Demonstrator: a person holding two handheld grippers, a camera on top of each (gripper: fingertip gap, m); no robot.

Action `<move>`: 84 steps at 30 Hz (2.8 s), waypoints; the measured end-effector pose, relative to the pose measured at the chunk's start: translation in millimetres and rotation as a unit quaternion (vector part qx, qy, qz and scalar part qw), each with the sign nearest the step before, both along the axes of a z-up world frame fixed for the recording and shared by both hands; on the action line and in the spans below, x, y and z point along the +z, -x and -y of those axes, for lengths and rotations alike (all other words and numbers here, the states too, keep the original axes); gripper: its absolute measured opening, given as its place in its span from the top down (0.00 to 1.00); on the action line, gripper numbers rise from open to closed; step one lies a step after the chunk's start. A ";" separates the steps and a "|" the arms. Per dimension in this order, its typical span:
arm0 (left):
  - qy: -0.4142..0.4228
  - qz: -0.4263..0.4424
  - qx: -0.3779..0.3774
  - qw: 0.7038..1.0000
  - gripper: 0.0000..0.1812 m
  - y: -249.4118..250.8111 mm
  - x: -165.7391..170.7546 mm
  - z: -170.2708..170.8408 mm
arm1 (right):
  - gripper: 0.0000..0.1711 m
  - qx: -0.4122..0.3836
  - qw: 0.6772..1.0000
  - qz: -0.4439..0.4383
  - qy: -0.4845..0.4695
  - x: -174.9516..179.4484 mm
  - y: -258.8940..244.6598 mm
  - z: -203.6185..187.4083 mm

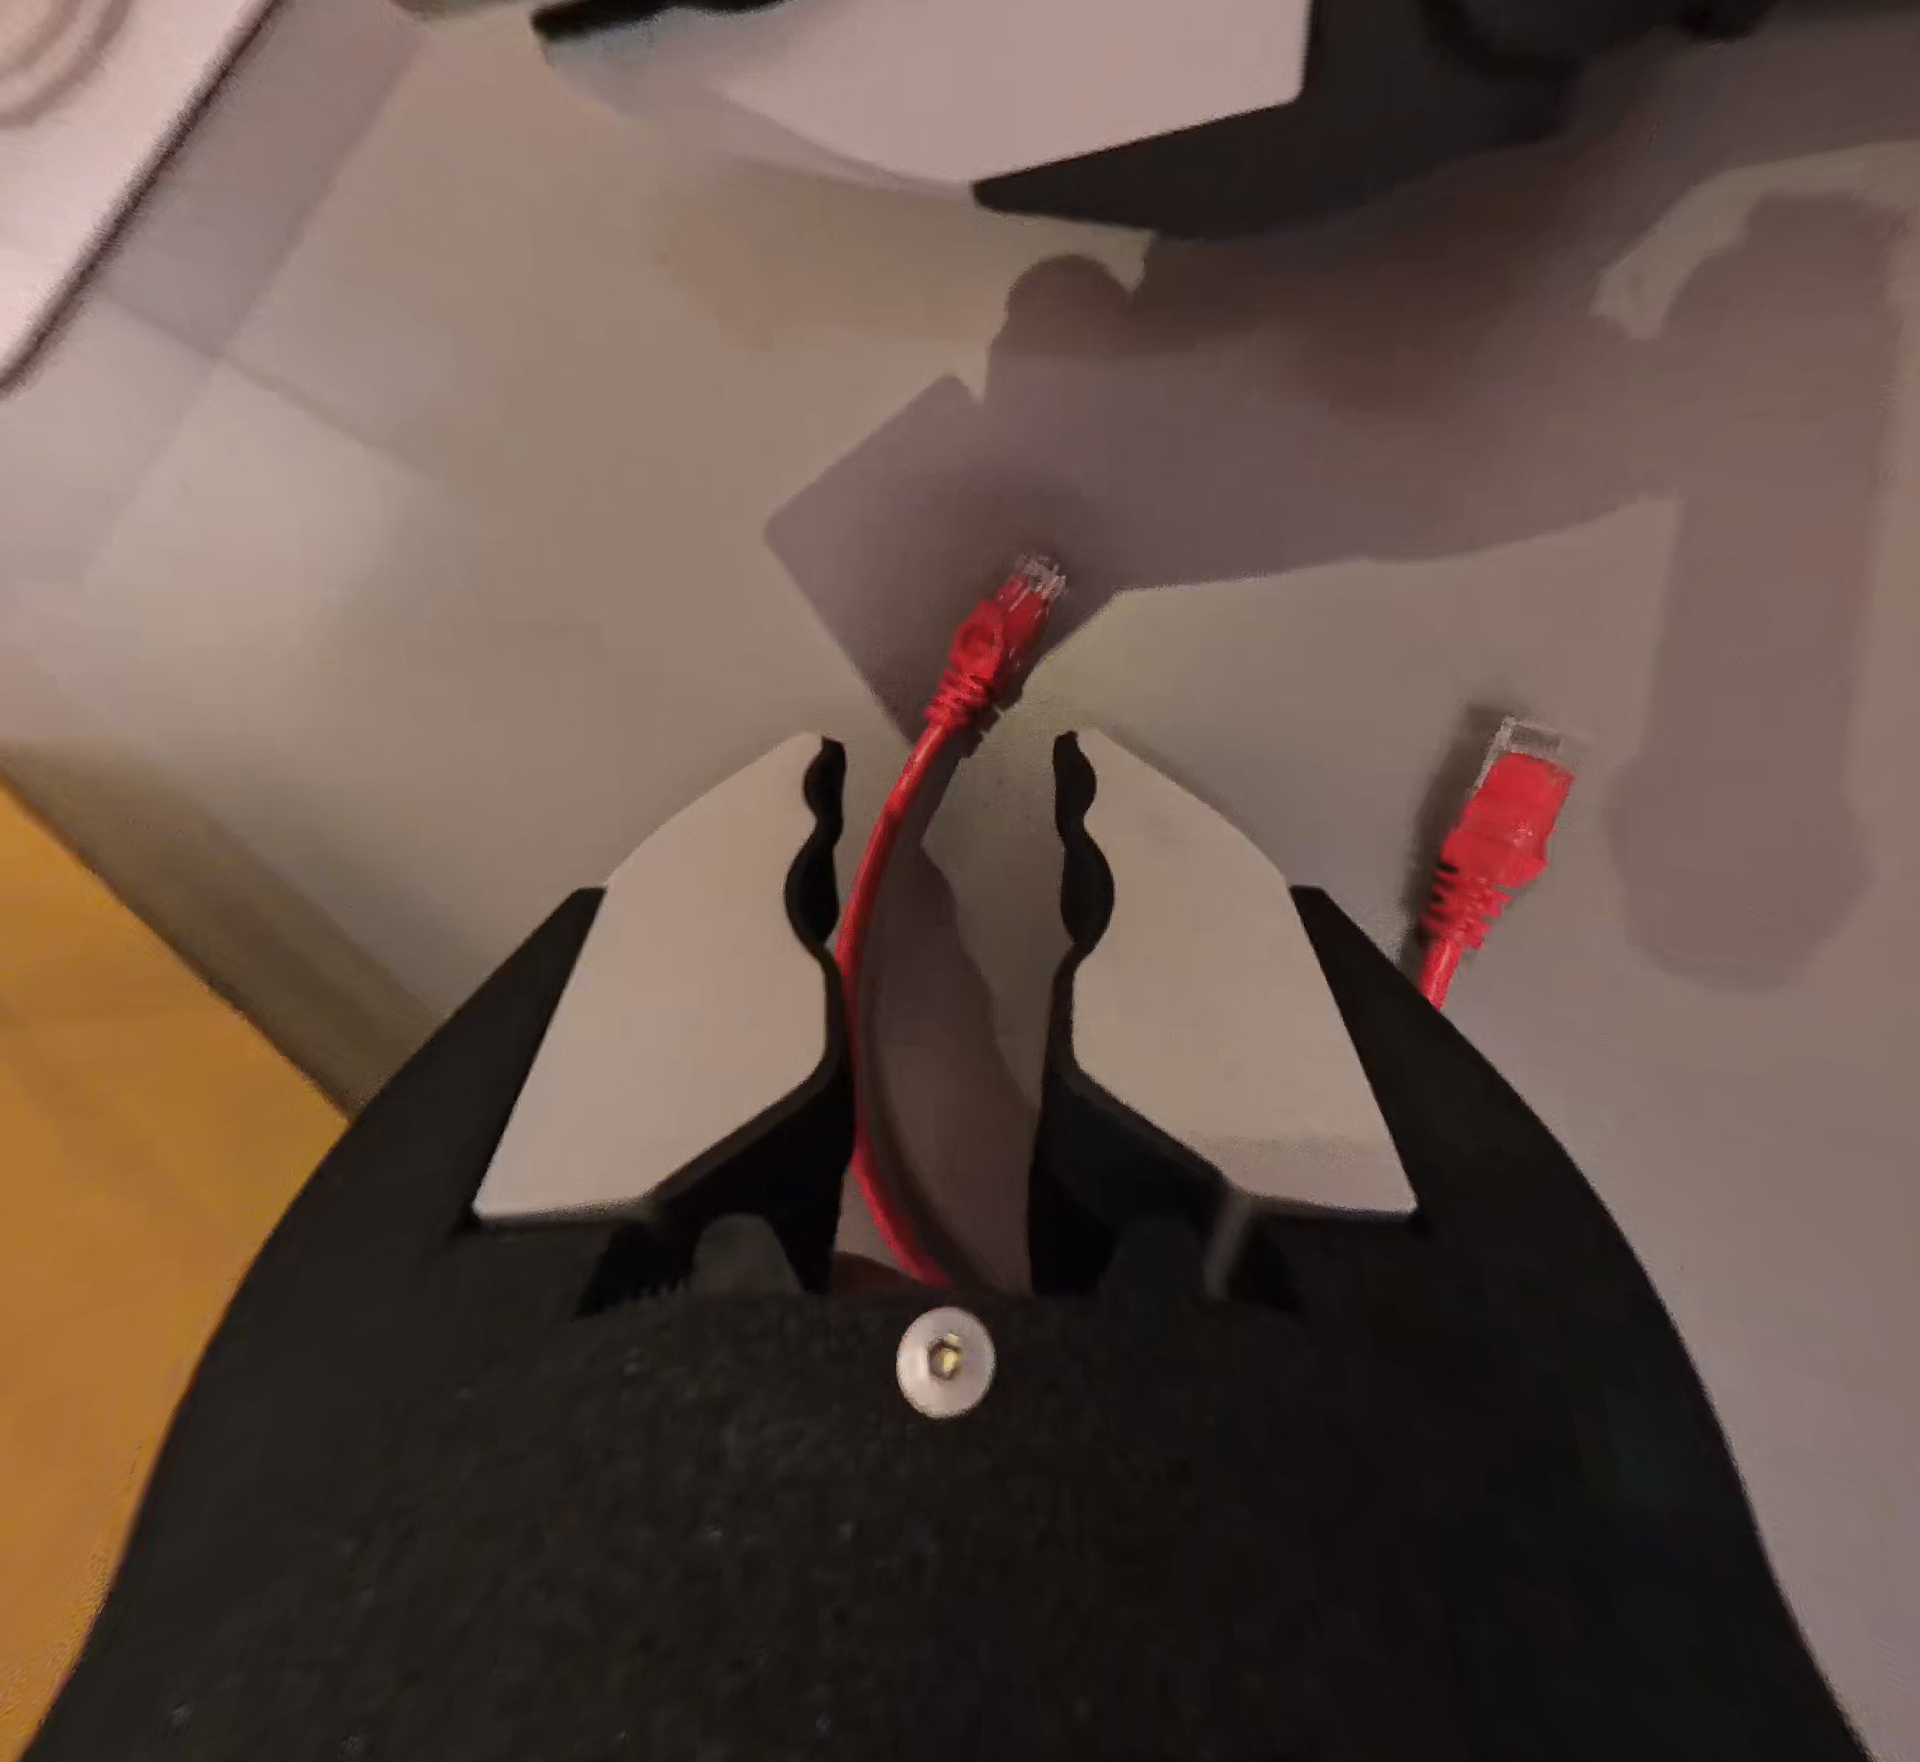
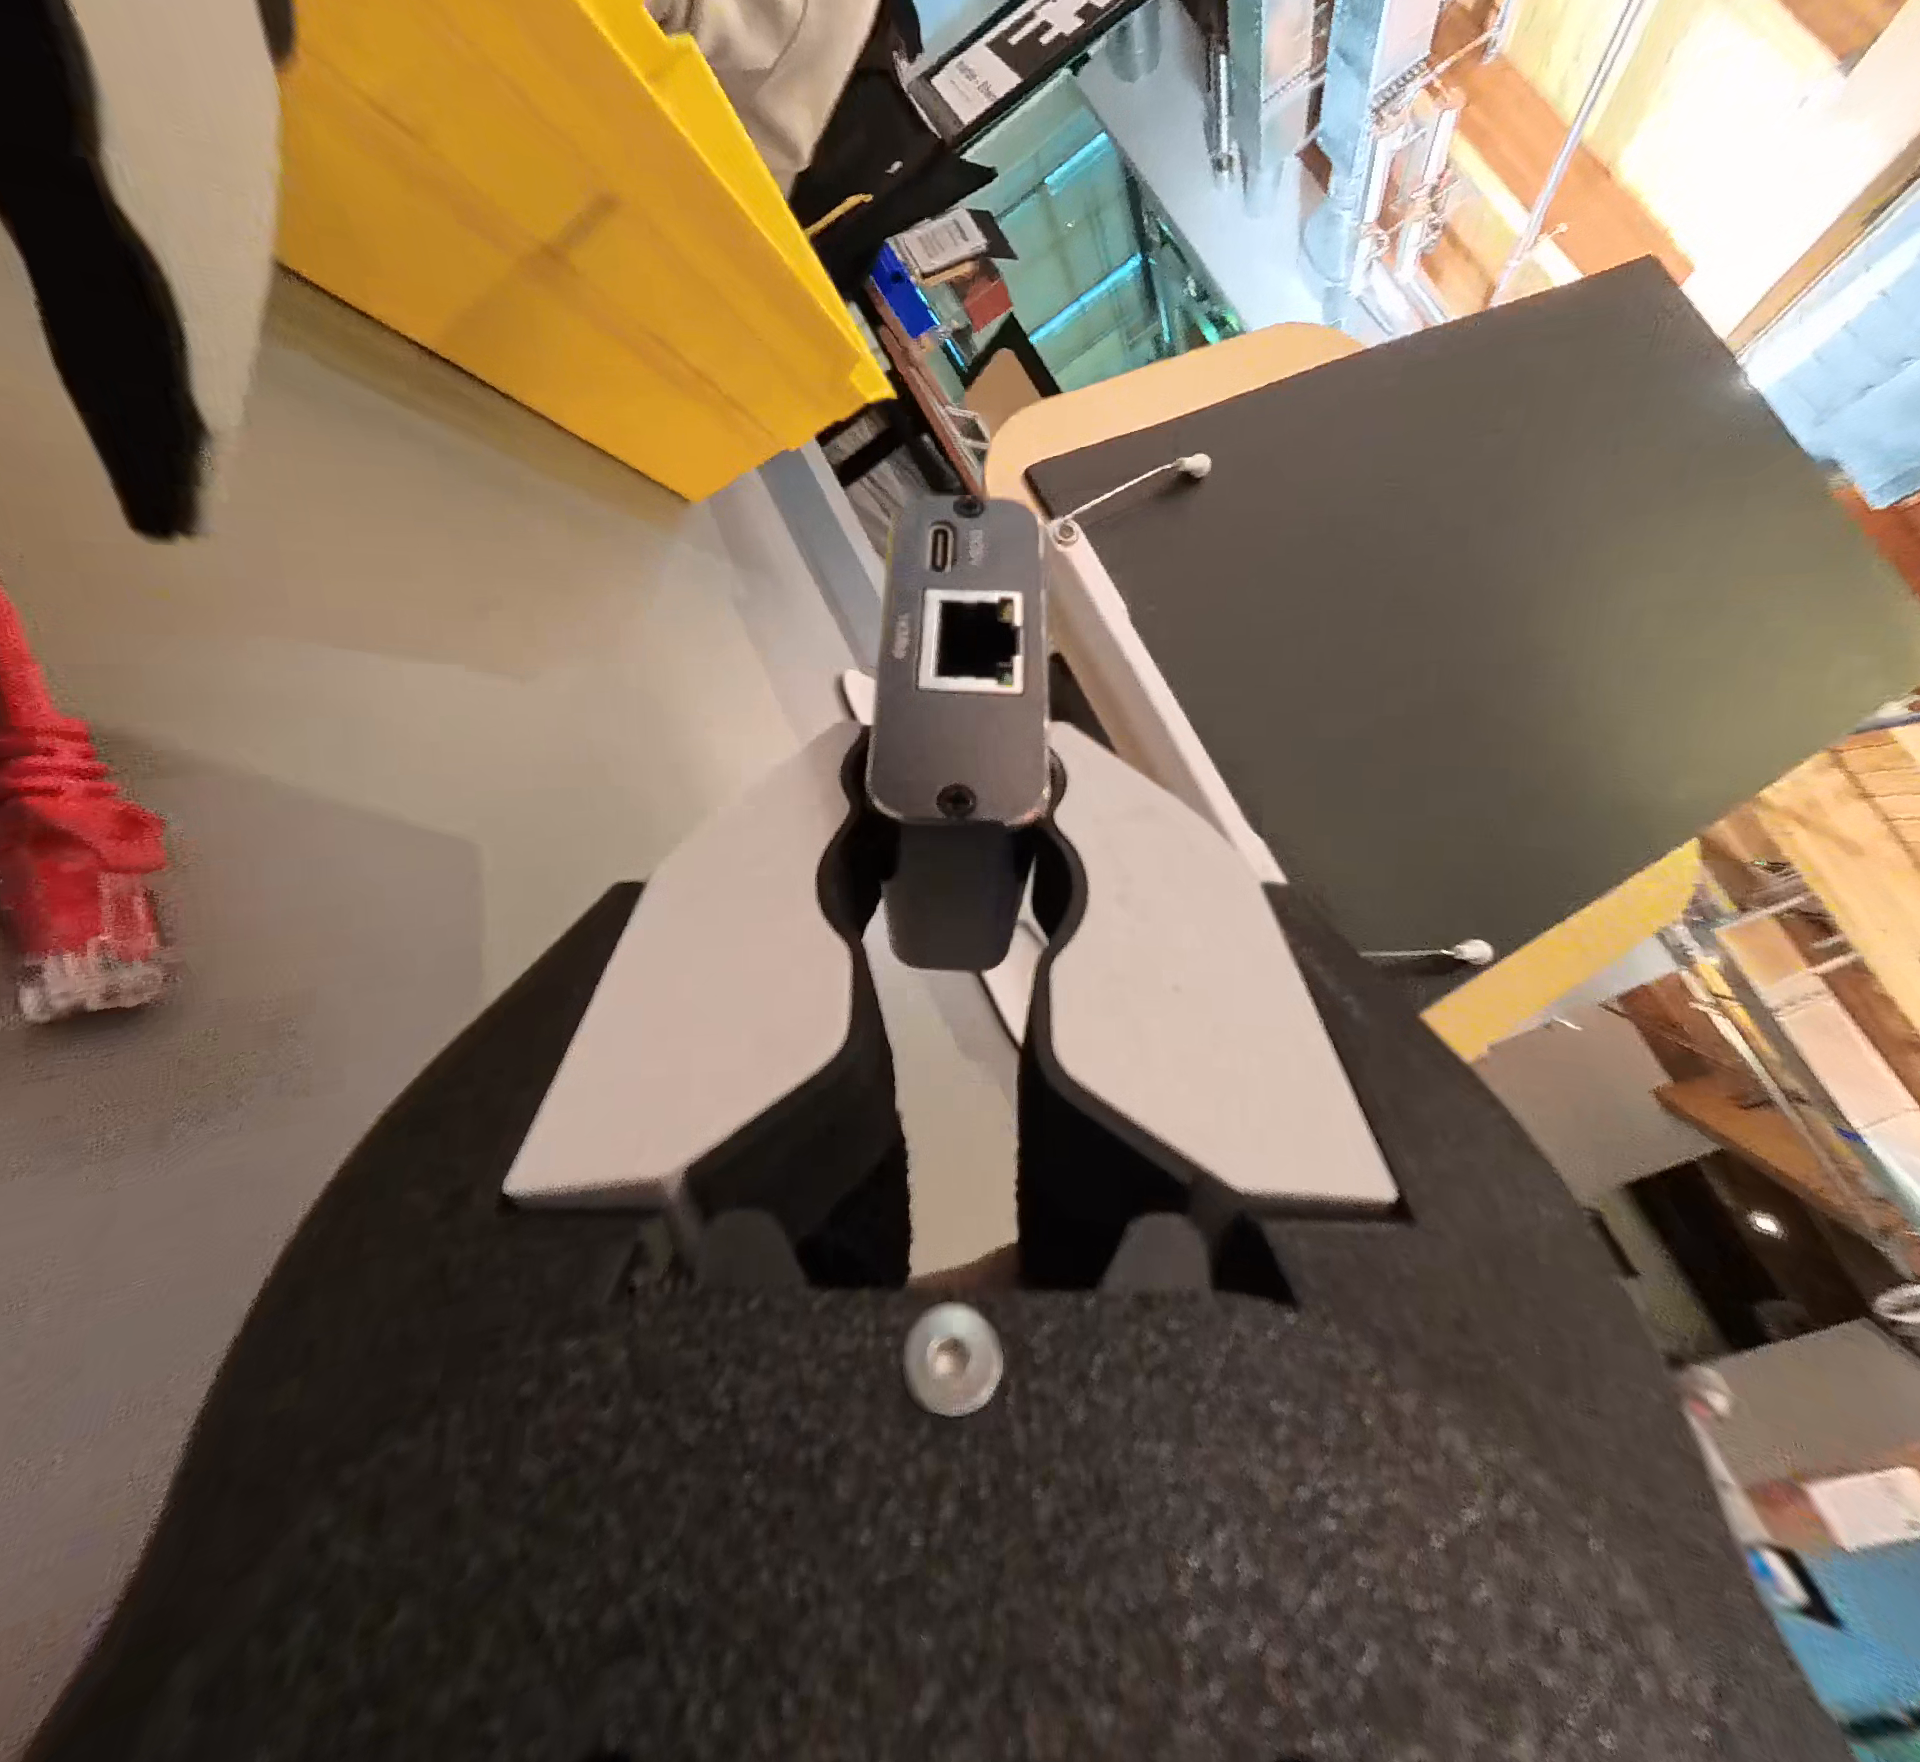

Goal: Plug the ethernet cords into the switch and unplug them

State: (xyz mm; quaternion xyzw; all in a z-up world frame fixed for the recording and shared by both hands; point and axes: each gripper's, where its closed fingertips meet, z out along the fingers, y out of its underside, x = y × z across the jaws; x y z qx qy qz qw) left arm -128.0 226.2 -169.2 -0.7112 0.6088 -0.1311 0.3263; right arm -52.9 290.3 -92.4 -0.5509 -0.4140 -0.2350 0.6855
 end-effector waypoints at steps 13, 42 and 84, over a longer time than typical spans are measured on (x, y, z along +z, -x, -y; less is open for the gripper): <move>0.061 0.046 0.217 0.973 0.97 38.6 -22.9 -17.1 | 0.84 0.025 0.999 0.004 0.018 -1.4 7.5 3.6; 0.071 0.075 0.144 0.984 0.98 59.2 44.1 16.1 | 0.85 -0.052 0.970 0.229 0.064 -30.8 68.0 24.6; 0.052 0.144 0.136 0.979 0.94 44.6 25.9 14.4 | 0.85 0.001 0.980 0.196 0.033 -41.6 83.0 29.3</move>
